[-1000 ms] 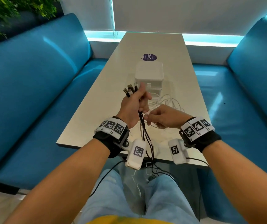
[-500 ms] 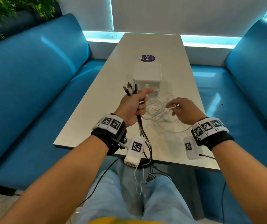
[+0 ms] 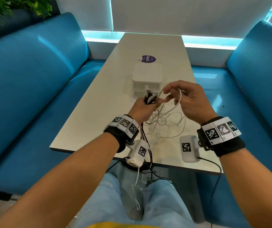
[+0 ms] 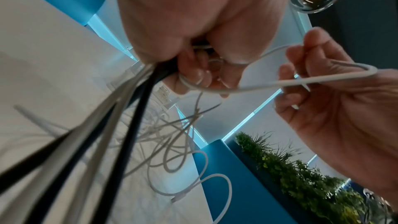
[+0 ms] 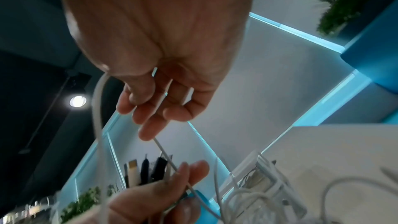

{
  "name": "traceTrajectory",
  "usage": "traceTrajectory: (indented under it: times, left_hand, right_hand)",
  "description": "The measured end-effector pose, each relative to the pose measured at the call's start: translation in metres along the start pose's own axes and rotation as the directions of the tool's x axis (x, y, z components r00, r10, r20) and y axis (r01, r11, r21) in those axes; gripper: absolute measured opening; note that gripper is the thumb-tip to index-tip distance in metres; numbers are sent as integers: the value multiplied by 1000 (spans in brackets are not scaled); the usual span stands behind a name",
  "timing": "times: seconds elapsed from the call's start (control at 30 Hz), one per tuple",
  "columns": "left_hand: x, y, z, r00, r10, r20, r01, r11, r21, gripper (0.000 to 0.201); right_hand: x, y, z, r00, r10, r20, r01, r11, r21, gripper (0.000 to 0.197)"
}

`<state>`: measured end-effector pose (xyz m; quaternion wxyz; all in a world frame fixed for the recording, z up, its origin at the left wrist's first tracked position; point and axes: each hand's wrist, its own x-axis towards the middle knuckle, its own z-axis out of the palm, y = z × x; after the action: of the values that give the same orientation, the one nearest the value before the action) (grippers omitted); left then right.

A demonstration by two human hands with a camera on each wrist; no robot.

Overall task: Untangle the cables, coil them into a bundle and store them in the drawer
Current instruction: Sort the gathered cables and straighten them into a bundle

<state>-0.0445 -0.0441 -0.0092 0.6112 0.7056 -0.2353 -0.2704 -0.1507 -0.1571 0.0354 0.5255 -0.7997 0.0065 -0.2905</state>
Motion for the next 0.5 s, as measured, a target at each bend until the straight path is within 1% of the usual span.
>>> traceTrajectory:
  times: [0.03,0.07,0.1,0.13,0.17,0.2,0.23,0.27,0.3,0.33,0.43,0.5]
  left_hand:
    - [1,-1,-1,1000,-11,-27,11,1000,-10,19]
    - [1,-3,-3,999,-13,-42,12,1000,-23,21]
    - [1,-3,-5,999,-5,-46,3,999,-36,20]
    - [0,-3,-6,999,8,-43,-10,998,-55,19]
    - [-2,-1,-6,999,24,-38,-27,996,-81,19]
    - [-4,2,-7,999,43,-30,-46,993,-105,18]
    - [-5,4,-8,998,63,-23,-65,990,-124,17]
    - [-6,7,-10,997,81,-17,-83,986,-144,16]
    - [-7,8,-12,996,93,-18,-95,982,-164,16]
    - [-8,10,-14,995,98,-27,-101,976,-192,16]
    - [-6,12,-27,993,87,-85,-110,940,-322,18]
    - [-5,17,-36,985,115,-127,-158,894,-419,20]
  right_hand:
    - [0,3,2,1000,11,-28,-11,1000,11,20]
    - [0,6,5,998,49,-37,-48,999,12,25]
    - [-1,12,7,994,103,-23,-104,995,-2,36]
    - [-3,20,10,987,158,28,-157,987,-45,47]
    - [-6,30,14,970,217,107,-203,971,-128,54]
    - [-9,40,17,936,294,194,-250,942,-225,55]
    - [-12,54,20,885,391,253,-306,897,-318,52]
    - [-15,68,22,839,481,254,-362,842,-399,45]
    - [-17,82,22,819,536,207,-403,793,-457,39]
    - [-17,93,20,812,568,136,-439,747,-499,35]
    - [-10,107,10,771,634,-62,-533,589,-608,38]
    - [-5,103,2,750,627,-209,-592,496,-635,38]
